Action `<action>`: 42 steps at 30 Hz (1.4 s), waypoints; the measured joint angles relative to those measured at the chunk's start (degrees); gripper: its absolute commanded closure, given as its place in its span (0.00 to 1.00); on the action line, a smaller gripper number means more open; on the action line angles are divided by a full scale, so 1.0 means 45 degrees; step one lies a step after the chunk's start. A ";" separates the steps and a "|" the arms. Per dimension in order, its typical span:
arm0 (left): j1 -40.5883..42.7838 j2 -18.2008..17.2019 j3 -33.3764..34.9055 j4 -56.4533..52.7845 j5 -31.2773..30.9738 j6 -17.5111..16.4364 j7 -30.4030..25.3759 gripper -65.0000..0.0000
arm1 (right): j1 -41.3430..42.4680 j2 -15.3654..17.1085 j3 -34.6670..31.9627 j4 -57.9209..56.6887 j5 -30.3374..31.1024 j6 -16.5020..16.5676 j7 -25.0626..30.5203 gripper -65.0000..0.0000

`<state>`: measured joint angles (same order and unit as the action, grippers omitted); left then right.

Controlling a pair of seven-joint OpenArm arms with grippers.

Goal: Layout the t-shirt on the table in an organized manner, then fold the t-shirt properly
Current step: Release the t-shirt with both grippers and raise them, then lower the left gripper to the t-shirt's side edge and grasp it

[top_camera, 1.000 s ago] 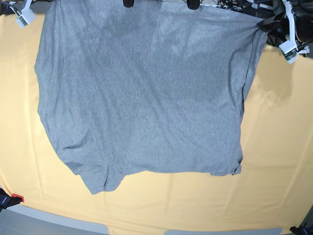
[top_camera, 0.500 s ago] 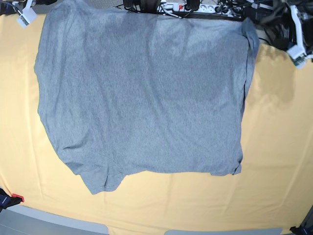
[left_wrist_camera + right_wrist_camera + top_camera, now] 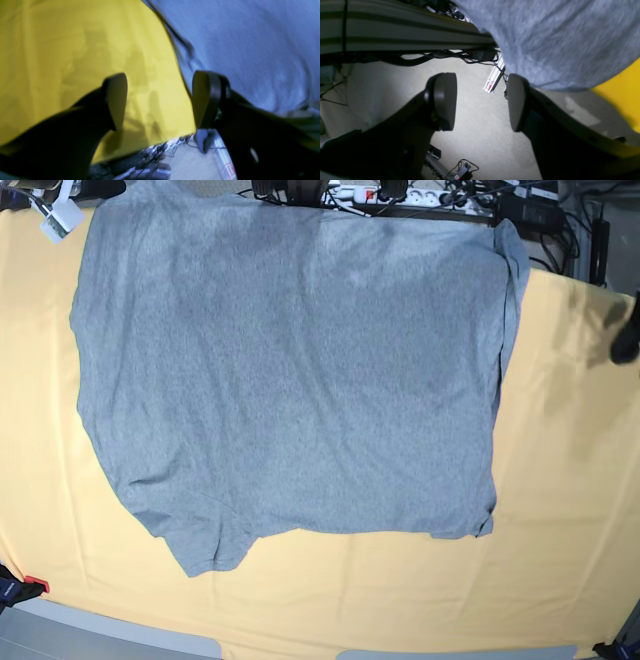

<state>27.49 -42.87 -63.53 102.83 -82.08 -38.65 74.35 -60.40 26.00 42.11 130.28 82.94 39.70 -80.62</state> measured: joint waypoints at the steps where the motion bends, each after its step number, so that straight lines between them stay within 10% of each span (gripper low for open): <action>1: -0.0379 -0.0010 0.0214 -0.0748 0.0010 0.0005 0.0015 0.36 | 0.0151 0.0000 0.0000 0.0005 0.0015 0.0000 0.0010 0.47; 15: -0.6324 0.0214 0.5717 -0.7830 0.0160 -0.0151 0.0019 0.36 | 0.1486 0.0000 0.0000 0.0015 0.0010 0.0000 0.0005 0.47; 26: -1.0409 0.1428 1.0452 -0.9894 0.4129 0.0583 -0.2142 0.36 | 0.1506 -0.0019 0.0000 0.0015 0.0005 0.0000 0.0000 0.47; 34: -1.2298 0.2866 1.1443 -1.1472 0.6863 0.1015 -0.3682 0.36 | 0.1506 -0.0019 0.0000 0.0015 0.0005 0.0000 0.0000 0.47; 42: -1.2876 0.4265 1.1429 -1.2944 0.6766 0.0442 -0.4046 0.36 | 0.1501 -0.0034 0.0000 0.0015 0.0005 0.0000 0.0000 0.47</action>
<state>-30.46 -23.68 -12.10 44.58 -51.64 -36.67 56.14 -53.65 25.85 42.11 130.34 82.96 39.70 -80.62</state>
